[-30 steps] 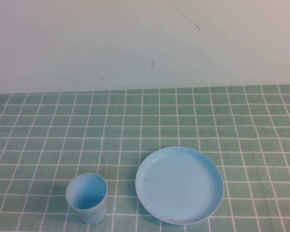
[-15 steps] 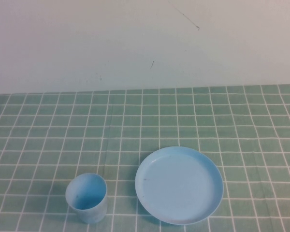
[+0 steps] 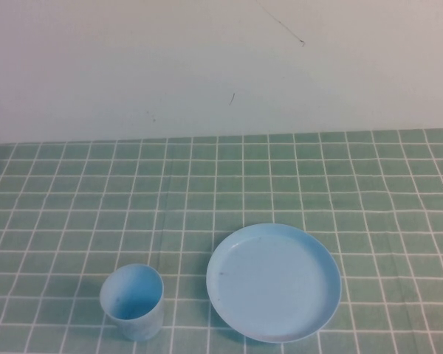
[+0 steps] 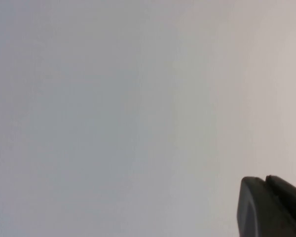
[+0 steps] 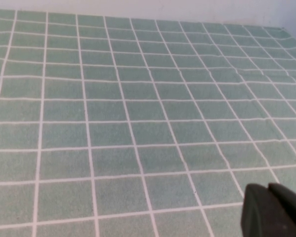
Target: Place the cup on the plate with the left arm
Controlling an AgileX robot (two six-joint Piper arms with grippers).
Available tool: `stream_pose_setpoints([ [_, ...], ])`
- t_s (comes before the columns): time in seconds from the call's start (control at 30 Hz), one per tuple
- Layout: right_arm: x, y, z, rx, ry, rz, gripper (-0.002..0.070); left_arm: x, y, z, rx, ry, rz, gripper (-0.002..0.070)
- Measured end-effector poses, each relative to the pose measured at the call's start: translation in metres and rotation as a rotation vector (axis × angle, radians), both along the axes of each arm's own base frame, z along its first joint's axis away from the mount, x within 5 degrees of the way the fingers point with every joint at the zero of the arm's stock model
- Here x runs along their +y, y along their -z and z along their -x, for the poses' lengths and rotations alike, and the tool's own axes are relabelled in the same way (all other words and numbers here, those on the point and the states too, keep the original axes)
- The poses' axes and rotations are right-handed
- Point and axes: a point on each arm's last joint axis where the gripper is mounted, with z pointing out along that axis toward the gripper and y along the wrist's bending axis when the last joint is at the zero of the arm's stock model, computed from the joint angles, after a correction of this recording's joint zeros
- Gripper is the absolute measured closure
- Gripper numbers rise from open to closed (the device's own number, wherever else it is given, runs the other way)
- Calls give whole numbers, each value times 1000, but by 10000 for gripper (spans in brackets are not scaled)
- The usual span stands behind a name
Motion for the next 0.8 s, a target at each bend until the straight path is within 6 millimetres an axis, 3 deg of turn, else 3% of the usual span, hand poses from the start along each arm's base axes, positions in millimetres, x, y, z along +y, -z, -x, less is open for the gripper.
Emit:
stream_pose_setpoints([
  [0.17, 0, 0, 0, 0, 0, 0, 678, -17, 13, -55, 321, 39, -172, 678],
  [0.43, 0, 0, 0, 0, 0, 0, 678, -38, 68, -139, 940, 36, -207, 678],
  [0.6, 0, 0, 0, 0, 0, 0, 678, -46, 100, -166, 1185, 23, -249, 678],
  [0.8, 0, 0, 0, 0, 0, 0, 678, -59, 126, -189, 1340, 76, -190, 678],
])
